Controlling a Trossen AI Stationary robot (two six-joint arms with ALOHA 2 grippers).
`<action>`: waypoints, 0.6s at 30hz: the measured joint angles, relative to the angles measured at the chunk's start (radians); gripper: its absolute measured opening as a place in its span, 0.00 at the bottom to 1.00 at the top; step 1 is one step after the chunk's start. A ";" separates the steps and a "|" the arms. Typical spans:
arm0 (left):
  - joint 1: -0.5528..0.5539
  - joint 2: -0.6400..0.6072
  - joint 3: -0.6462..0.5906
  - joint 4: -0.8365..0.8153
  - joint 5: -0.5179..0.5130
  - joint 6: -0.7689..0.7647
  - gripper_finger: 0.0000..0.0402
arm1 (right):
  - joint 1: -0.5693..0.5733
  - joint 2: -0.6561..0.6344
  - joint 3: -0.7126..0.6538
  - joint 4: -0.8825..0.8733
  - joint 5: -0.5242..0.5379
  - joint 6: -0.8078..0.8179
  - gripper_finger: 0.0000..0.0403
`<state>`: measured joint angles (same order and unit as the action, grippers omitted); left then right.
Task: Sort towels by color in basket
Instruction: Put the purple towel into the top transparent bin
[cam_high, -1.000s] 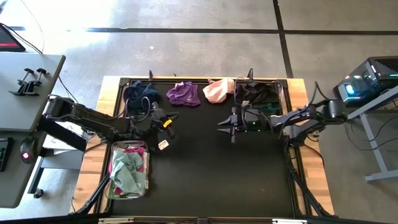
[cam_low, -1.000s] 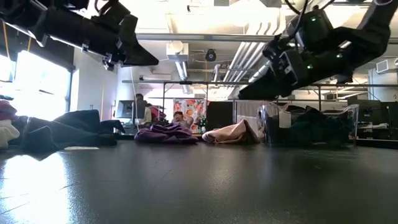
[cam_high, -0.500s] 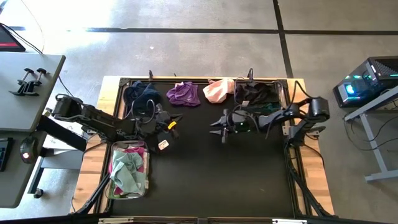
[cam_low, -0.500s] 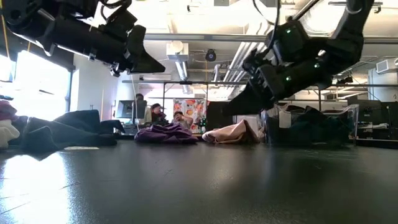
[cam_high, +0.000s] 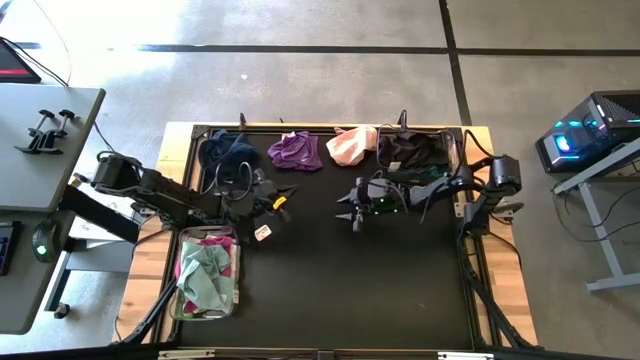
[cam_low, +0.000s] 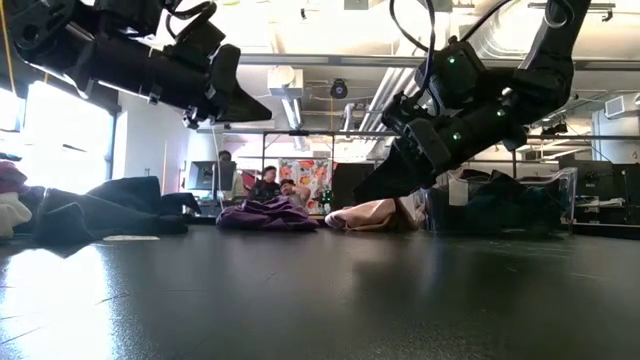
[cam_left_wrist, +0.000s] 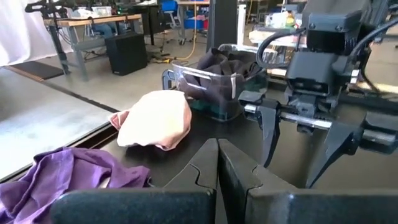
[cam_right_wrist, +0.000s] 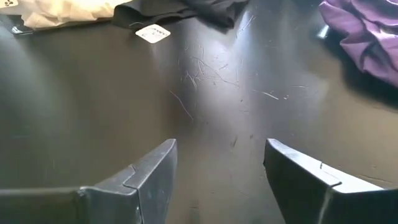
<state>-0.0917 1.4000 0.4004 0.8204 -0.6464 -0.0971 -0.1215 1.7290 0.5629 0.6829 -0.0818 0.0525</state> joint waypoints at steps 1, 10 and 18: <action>0.000 0.002 0.000 0.001 0.000 -0.004 0.00 | 0.000 0.000 0.000 0.000 0.000 0.000 0.58; 0.111 0.002 0.017 -0.057 0.082 -0.047 0.14 | 0.000 0.000 0.000 -0.006 0.000 0.010 0.58; 0.332 0.029 0.199 -0.622 0.139 -0.104 0.45 | 0.000 0.000 -0.001 -0.007 0.000 0.045 0.58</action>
<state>0.2405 1.4290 0.5993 0.1984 -0.5075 -0.2015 -0.1215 1.7290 0.5617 0.6758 -0.0822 0.0971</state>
